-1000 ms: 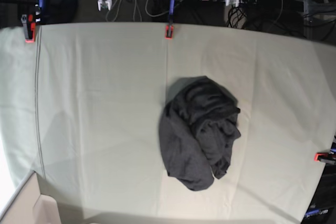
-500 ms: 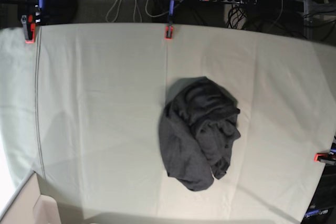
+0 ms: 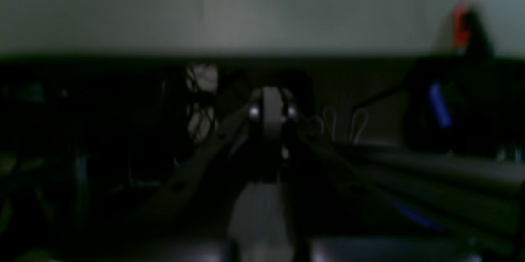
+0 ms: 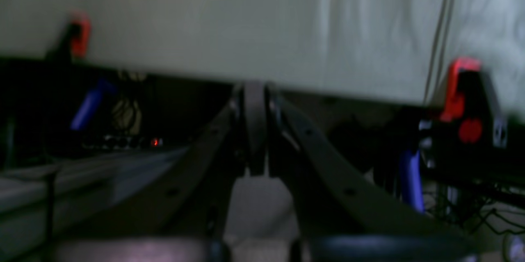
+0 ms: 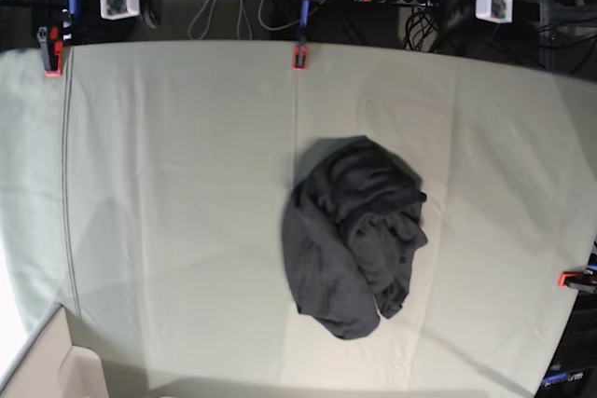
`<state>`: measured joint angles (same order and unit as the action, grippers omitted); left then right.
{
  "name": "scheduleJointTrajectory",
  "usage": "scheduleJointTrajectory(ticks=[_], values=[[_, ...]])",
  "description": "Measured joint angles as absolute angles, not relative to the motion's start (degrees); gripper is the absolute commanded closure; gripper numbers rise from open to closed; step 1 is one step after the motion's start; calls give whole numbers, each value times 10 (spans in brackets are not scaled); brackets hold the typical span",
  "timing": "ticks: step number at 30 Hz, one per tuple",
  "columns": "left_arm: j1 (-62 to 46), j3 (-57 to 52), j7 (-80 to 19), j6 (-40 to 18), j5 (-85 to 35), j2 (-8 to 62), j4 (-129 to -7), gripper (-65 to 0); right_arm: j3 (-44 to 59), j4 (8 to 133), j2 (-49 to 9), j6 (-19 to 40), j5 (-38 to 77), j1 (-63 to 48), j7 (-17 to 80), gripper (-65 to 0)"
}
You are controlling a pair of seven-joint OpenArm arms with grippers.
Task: Layout the t-shirt on the table in an organized manner, then fold the t-shirt properly
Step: 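Move both grippers out from the rest pose toward the table, then lower the left gripper onto the crumpled grey t-shirt and grasp it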
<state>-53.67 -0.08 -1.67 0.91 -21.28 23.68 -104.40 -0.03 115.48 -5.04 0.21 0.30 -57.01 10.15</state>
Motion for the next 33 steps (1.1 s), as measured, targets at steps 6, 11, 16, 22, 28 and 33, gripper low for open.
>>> scheduleJointTrajectory(ticks=[6,11,16,22,28,33], values=[[-482,-30,-25,8,-214,223,-1103,-42,-22,1157,-51,2,3,-501,99,0],[-385,-30,-136,8,-215,213,-1104,-207,-41,1158,-51,2,3,-450,100,0],[-283,-54,-195,-2,-213,141,-1093,-222,-51,1158,-50,2,3,-422,99,-165],[-175,-81,-313,-2,-214,103,-1039,-225,-50,1158,-52,2,3,-407,99,-343],[-86,-81,-356,2,-213,102,-936,-228,-49,1155,-54,2,3,-409,101,-358],[-55,-83,-355,4,-212,88,-886,-393,-49,1155,-54,2,3,-409,101,-358]])
